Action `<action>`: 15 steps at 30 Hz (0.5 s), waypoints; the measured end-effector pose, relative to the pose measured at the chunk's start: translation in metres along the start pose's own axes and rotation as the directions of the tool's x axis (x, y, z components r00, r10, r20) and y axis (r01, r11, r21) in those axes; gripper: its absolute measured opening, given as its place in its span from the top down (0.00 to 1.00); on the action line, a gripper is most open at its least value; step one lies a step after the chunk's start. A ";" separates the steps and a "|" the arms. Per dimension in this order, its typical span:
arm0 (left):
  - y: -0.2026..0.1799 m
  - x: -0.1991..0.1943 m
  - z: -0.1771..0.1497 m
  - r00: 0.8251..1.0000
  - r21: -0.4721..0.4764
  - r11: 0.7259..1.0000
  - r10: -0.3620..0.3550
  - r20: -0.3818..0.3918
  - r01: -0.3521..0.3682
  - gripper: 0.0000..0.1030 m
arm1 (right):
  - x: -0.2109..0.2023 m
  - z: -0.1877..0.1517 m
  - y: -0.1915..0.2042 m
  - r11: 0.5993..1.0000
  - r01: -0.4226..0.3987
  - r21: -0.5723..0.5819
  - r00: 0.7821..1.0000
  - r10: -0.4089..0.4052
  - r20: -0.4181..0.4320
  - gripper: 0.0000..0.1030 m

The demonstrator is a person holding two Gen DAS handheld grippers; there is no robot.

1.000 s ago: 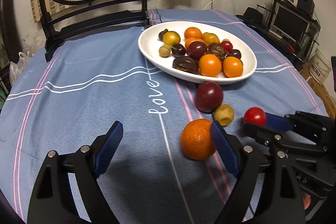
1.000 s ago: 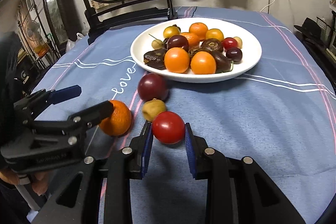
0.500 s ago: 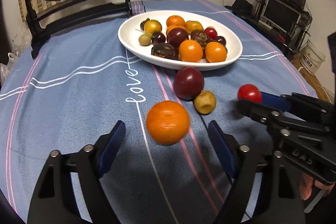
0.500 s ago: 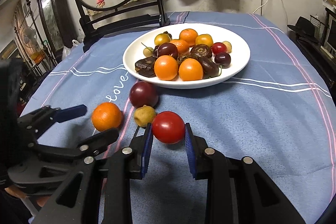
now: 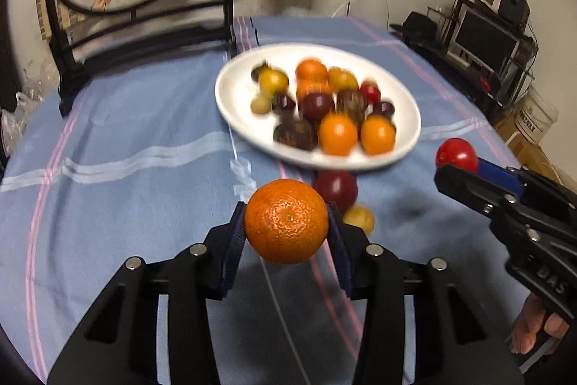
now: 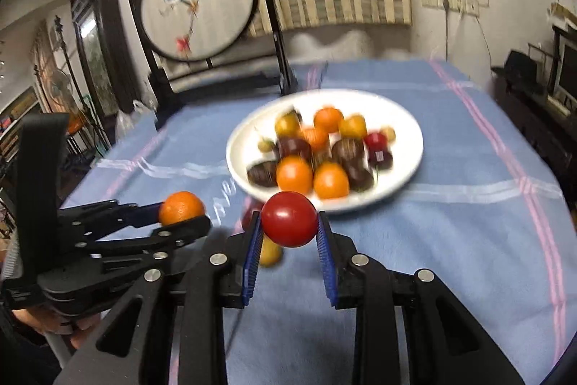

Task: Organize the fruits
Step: 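Lower the red tomato and mandarin onto the white plate and open both grippers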

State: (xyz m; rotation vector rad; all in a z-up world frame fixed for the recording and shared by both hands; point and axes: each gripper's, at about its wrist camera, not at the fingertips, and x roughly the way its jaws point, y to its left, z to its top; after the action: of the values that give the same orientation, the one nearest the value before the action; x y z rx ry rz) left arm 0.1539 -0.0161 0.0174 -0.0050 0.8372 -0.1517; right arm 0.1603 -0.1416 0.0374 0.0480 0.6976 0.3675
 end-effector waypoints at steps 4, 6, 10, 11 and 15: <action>-0.001 0.005 0.035 1.000 -0.022 1.000 -0.009 0.024 0.009 0.59 | 0.013 0.033 -0.005 1.000 0.015 -0.009 1.000 -0.014 0.028 0.71; -0.002 0.013 0.050 0.999 -0.038 0.999 -0.007 0.033 0.009 0.59 | 0.029 0.044 -0.013 1.000 0.010 0.016 0.999 -0.011 0.032 0.71; -0.001 0.036 0.068 1.000 -0.069 0.998 0.010 0.010 -0.009 0.59 | 0.062 0.050 -0.034 0.997 -0.002 0.082 1.000 0.000 0.020 0.71; 0.000 0.045 0.070 1.000 -0.078 0.997 0.015 -0.002 -0.015 0.59 | 0.070 0.051 -0.040 0.994 -0.010 0.108 1.000 0.009 0.015 0.71; 0.004 0.061 0.074 0.999 -0.116 0.992 0.041 -0.007 -0.042 0.40 | 0.084 0.050 -0.058 0.983 -0.042 0.180 0.999 0.040 0.018 0.49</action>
State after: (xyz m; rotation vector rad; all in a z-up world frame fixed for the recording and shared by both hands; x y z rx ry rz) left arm 0.2498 -0.0245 0.0217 -0.0963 0.8497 -0.0639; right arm 0.2700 -0.1624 0.0145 0.2367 0.7153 0.3422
